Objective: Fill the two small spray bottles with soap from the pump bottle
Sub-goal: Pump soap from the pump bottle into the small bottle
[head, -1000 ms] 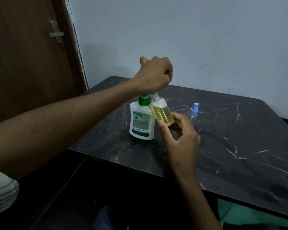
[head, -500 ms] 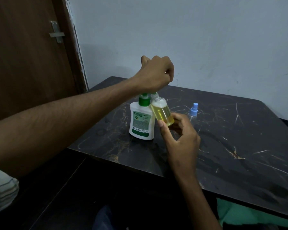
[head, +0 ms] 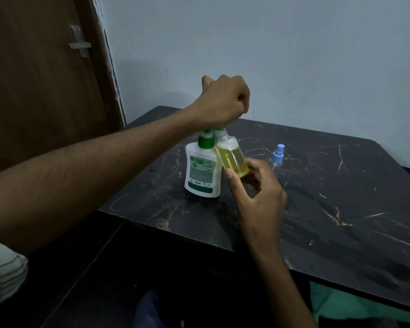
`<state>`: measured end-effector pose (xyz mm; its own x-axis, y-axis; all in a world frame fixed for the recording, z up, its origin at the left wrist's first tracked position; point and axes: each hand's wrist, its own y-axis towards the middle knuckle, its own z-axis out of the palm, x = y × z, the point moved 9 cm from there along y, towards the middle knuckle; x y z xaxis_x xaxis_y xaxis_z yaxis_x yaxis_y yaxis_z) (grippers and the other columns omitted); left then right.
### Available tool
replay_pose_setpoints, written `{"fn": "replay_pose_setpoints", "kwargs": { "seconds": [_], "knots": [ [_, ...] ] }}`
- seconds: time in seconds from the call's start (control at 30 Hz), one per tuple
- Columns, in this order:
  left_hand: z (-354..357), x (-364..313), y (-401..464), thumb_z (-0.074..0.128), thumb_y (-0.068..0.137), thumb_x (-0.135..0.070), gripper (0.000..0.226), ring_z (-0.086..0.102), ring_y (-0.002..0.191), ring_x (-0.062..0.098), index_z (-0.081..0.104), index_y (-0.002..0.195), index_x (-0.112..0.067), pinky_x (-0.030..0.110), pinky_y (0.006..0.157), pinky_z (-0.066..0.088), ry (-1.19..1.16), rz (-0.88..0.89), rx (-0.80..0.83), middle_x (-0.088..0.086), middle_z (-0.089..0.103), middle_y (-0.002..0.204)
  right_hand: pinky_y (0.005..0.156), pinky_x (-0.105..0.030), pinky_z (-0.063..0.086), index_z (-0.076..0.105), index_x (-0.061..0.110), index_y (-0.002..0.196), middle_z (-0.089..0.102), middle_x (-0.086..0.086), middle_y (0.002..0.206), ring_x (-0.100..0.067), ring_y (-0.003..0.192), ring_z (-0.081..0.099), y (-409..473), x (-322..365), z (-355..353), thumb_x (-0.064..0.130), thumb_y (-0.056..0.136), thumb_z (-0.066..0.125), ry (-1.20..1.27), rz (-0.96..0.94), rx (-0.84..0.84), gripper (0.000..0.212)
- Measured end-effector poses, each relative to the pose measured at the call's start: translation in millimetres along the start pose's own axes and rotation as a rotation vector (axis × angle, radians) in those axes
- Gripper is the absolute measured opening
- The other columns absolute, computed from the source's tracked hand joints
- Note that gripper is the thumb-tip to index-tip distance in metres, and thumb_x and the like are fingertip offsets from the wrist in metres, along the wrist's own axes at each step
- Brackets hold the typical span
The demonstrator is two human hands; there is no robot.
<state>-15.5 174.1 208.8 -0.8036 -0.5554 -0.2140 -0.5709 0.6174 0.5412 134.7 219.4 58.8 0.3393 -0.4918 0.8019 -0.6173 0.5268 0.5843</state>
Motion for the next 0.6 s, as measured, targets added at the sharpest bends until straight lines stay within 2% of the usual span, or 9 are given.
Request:
{"fn": "replay_pose_setpoints", "kwargs": {
  "seconds": [0.17, 0.33, 0.6],
  "knots": [
    [2.9, 0.5, -0.7, 0.05, 0.084, -0.001, 0.032, 0.062, 0.099, 0.018, 0.078, 0.089, -0.015, 0.038, 0.095, 0.018, 0.002, -0.006, 0.024, -0.003, 0.073, 0.097, 0.088, -0.007, 0.05, 0.062, 0.038, 0.117, 0.068, 0.029, 0.105, 0.008, 0.105, 0.066, -0.1, 0.4, 0.3, 0.041, 0.093, 0.075, 0.004, 0.007, 0.005, 0.027],
    [3.2, -0.7, 2.1, 0.05, 0.083, -0.001, 0.032, 0.063, 0.106, 0.02, 0.078, 0.09, -0.015, 0.038, 0.095, 0.017, 0.011, 0.012, 0.021, -0.001, 0.075, 0.106, 0.085, -0.005, 0.049, 0.063, 0.035, 0.116, 0.069, 0.026, 0.104, 0.008, 0.103, 0.066, 0.6, 1.5, -0.4, 0.038, 0.094, 0.076, 0.005, -0.003, 0.002, 0.025],
    [0.4, 0.4, 1.5, 0.05, 0.085, -0.002, 0.032, 0.062, 0.102, 0.019, 0.078, 0.089, -0.016, 0.038, 0.093, 0.017, 0.005, -0.001, -0.001, 0.0, 0.075, 0.103, 0.087, -0.011, 0.053, 0.064, 0.036, 0.117, 0.07, 0.024, 0.104, 0.004, 0.102, 0.068, 0.1, -0.1, -0.7, 0.04, 0.094, 0.076, 0.001, 0.002, -0.006, 0.026]
  ]
}}
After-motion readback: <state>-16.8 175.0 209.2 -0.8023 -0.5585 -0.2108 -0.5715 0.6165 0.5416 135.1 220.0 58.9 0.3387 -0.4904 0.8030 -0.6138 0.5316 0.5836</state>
